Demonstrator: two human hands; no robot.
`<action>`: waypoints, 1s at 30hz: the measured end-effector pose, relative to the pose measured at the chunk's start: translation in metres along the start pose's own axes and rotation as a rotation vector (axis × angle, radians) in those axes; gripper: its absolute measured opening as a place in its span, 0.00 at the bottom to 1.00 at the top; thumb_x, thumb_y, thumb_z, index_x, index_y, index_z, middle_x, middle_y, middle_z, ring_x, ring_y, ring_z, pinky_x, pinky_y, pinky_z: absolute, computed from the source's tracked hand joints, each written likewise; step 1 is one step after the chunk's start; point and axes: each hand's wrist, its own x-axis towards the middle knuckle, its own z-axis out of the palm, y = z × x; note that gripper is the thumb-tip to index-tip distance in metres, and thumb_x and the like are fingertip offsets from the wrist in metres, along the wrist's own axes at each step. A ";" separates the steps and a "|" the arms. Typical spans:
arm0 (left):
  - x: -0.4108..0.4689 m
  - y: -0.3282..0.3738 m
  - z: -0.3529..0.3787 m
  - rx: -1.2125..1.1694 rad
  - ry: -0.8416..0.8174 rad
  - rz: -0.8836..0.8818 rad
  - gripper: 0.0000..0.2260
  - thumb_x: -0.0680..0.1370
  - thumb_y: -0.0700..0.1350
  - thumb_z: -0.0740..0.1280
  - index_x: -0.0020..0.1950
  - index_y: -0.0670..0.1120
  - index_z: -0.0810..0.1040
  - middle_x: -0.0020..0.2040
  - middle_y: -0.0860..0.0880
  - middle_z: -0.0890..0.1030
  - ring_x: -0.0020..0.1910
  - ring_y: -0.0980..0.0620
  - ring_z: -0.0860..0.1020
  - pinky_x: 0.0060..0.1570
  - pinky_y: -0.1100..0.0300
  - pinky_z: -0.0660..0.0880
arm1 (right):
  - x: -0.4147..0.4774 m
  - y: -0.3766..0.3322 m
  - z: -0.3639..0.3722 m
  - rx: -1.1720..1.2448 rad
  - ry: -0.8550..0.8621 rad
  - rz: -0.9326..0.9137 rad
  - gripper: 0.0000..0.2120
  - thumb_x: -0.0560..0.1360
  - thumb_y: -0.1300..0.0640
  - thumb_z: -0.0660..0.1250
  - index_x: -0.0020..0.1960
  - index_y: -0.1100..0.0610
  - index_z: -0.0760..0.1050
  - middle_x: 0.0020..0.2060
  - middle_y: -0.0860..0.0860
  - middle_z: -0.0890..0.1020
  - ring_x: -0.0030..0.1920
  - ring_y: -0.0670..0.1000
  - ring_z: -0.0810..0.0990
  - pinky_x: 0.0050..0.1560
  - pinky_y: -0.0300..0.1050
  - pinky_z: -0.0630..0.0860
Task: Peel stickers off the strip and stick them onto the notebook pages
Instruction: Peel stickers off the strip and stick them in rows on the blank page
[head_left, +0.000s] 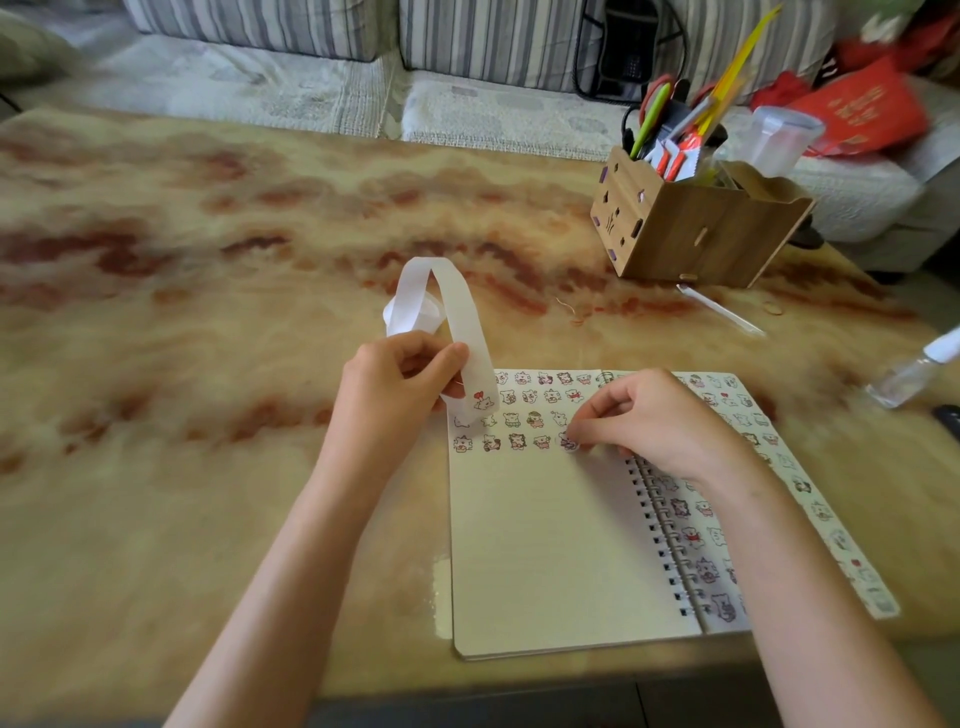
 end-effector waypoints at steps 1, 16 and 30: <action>0.000 0.000 0.000 0.000 0.000 0.000 0.09 0.77 0.47 0.67 0.40 0.45 0.83 0.34 0.52 0.84 0.29 0.62 0.76 0.35 0.71 0.72 | 0.000 0.000 0.001 -0.001 0.006 0.001 0.02 0.67 0.58 0.76 0.37 0.56 0.83 0.34 0.50 0.86 0.36 0.51 0.77 0.42 0.45 0.71; 0.001 0.000 0.000 -0.008 -0.001 0.001 0.08 0.77 0.46 0.67 0.41 0.45 0.83 0.33 0.52 0.84 0.29 0.64 0.77 0.34 0.74 0.72 | 0.000 -0.001 0.006 -0.196 0.102 -0.002 0.07 0.67 0.51 0.77 0.40 0.52 0.80 0.31 0.44 0.76 0.36 0.47 0.74 0.35 0.43 0.66; 0.000 0.000 -0.002 -0.004 -0.003 -0.010 0.08 0.76 0.47 0.67 0.40 0.46 0.83 0.33 0.52 0.84 0.31 0.61 0.77 0.34 0.73 0.72 | 0.002 0.004 -0.004 -0.160 0.032 -0.038 0.09 0.72 0.54 0.73 0.49 0.52 0.75 0.34 0.47 0.73 0.32 0.44 0.70 0.33 0.40 0.63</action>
